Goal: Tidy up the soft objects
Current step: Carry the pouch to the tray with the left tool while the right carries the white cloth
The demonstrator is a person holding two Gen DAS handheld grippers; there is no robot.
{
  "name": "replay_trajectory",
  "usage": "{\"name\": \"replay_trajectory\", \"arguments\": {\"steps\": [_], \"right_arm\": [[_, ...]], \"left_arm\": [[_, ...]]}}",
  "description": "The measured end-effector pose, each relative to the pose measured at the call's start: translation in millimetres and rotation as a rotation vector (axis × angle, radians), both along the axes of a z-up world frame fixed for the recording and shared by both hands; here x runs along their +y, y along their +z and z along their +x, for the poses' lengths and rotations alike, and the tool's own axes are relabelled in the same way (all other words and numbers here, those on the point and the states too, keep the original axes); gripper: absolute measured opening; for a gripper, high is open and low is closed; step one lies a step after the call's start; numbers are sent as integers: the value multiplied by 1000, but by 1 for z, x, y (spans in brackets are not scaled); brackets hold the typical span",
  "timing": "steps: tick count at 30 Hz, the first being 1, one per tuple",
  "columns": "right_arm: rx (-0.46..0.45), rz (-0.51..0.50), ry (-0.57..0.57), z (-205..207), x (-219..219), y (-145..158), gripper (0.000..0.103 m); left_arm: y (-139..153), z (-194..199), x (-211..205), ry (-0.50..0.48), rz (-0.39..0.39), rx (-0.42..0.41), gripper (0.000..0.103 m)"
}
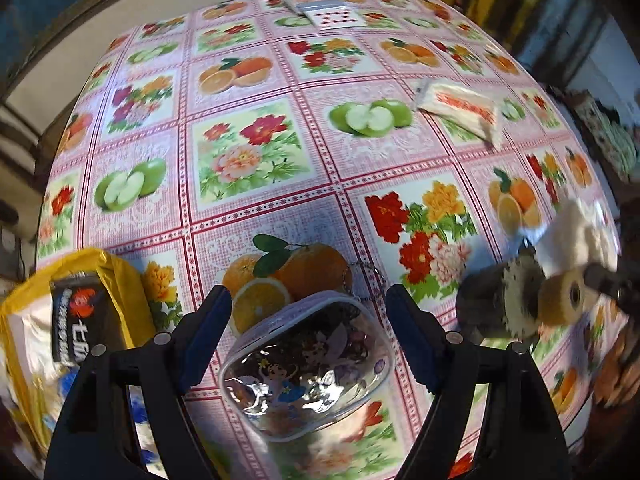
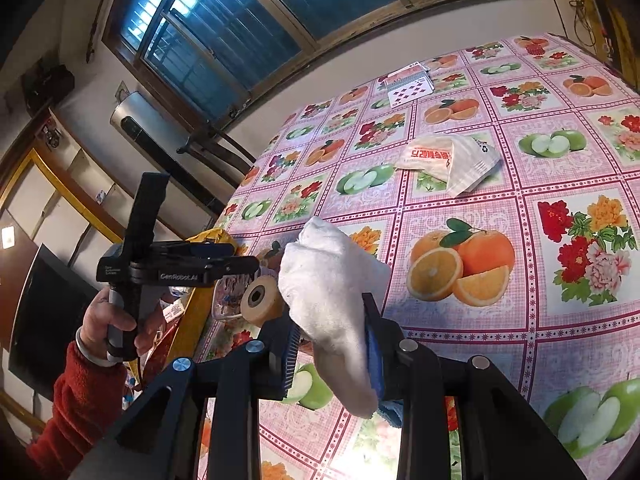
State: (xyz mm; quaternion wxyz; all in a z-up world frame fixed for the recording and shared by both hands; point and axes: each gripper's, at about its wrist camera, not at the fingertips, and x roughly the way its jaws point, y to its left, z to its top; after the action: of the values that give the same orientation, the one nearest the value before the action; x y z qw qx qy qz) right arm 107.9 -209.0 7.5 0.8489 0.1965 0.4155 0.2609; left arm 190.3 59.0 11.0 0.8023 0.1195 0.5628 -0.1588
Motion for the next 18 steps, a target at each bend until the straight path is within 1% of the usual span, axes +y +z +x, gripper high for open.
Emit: {"name": "replay_trajectory", "arguments": {"steps": [2, 5, 9, 10, 11, 13, 15, 18], "right_arm": [[2, -2, -5, -1, -1, 0, 32], [4, -10, -5, 0, 0, 1, 32], [0, -19, 1, 0, 4, 3, 32], [0, -20, 2, 1, 5, 3, 32], [1, -20, 2, 1, 6, 3, 32], [4, -26, 3, 2, 7, 3, 32], [7, -32, 4, 3, 8, 3, 32], [11, -33, 5, 4, 8, 2, 33]], "left_arm": [[3, -9, -5, -109, 78, -24, 80], [2, -18, -13, -235, 160, -31, 80], [-9, -33, -20, -381, 200, 10, 80], [-13, -35, -22, -406, 220, 6, 80], [-16, -36, -24, -424, 225, 11, 80], [-18, -35, -25, -444, 199, 30, 81], [-21, -35, -27, -463, 190, 50, 81], [-19, -41, -30, -499, 181, 56, 81]]}}
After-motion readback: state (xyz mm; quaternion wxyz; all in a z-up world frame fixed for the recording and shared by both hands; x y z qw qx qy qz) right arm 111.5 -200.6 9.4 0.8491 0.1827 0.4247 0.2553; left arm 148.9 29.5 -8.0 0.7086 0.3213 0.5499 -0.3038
